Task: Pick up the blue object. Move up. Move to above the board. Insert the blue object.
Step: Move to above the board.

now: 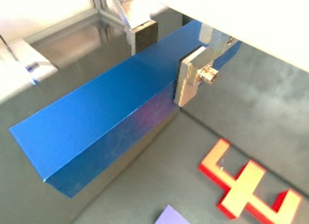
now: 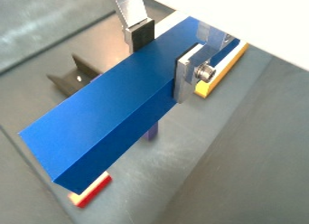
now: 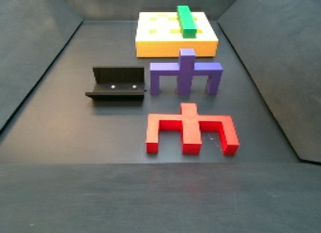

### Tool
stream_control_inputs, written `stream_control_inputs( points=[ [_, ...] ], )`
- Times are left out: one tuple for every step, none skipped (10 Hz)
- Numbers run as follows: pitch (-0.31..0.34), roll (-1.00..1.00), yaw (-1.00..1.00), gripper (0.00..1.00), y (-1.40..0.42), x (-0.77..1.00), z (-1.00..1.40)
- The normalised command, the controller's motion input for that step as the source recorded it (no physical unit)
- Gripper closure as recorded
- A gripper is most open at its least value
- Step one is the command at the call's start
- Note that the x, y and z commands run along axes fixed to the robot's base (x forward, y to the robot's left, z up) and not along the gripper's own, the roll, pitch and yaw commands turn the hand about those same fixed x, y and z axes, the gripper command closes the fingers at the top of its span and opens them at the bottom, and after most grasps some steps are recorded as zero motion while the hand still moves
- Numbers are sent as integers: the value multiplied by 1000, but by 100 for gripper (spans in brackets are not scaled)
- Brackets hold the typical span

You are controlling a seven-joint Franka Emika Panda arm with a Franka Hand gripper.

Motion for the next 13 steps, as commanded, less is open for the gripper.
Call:
stream_control_inputs(
  points=[
    [48,0,0,100,3,4,287],
    [318,68,105,100,-1400,755,189],
    [358,113,107,100,-1400,757,178],
    [358,69,84,100,-1400,794,180],
    [321,-25,48,100,-1400,814,183],
    [239,-14,25,100,-1400,817,189],
    [159,27,23,100,-1400,805,191],
    [141,12,21,100,-1400,830,195],
    [136,4,16,100,-1400,857,202],
    [155,29,13,100,-1400,885,204],
    [172,59,12,100,-857,589,132],
    [169,66,10,100,-474,379,85],
    [99,42,10,100,-238,179,57]
  ],
)
